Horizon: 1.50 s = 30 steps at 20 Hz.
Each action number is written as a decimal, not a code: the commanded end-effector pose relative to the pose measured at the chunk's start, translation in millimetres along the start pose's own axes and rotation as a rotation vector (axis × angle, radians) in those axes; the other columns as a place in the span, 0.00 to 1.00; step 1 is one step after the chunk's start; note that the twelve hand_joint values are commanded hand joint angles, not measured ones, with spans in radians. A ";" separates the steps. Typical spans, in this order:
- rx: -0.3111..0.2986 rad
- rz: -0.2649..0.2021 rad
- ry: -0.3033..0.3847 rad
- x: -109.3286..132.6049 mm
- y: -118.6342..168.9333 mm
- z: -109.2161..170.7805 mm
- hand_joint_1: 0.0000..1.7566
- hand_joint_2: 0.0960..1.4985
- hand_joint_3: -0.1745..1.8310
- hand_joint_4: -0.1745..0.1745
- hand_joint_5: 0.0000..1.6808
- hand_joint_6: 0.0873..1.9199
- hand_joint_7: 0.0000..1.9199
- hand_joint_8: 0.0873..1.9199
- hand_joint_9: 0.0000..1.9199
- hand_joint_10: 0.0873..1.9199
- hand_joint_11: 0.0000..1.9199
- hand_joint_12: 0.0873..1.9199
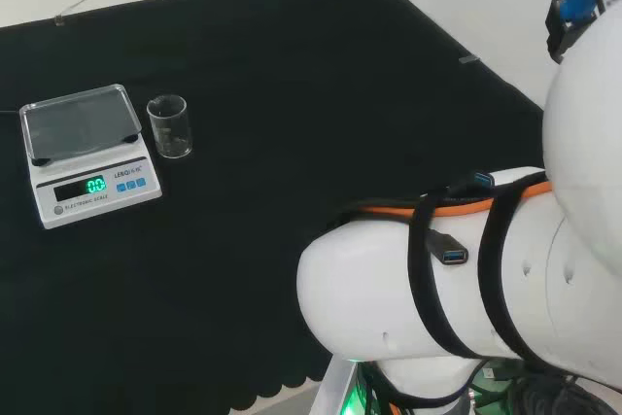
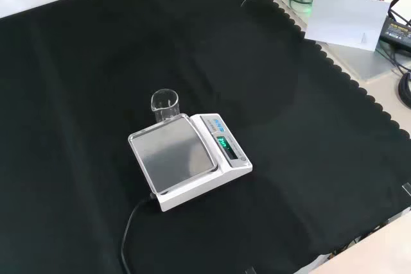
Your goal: Pick up the beaker.
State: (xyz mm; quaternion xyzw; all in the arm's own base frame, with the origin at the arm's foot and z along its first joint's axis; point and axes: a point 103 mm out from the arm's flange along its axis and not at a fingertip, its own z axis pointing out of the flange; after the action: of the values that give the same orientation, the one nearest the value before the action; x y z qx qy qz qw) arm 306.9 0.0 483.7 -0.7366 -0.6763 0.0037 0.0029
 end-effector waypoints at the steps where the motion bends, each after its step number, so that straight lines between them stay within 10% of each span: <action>1: -0.107 0.115 0.083 -84.2 -73.6 -111.1 0.36 0.38 0.18 0.41 0.15 0.00 0.16 0.19 0.14 0.39 0.02 0.71; 8: -0.039 0.126 0.062 -79.1 -45.0 -72.6 0.36 0.40 0.17 0.40 0.20 0.00 0.13 0.33 0.17 0.43 0.03 0.78; 20: 0.111 0.071 0.073 -13.3 15.7 45.5 0.40 0.40 0.17 0.48 0.21 0.00 0.13 0.34 0.17 0.43 0.05 0.78; 30: 0.176 0.016 0.065 4.2 80.3 88.3 0.41 0.40 0.17 0.49 0.20 0.00 0.12 0.34 0.17 0.42 0.05 0.77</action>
State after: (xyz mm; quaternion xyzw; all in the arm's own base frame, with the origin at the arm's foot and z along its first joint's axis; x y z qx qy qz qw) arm 329.8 -21.4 416.2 -0.7529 -0.6505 0.0392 0.0917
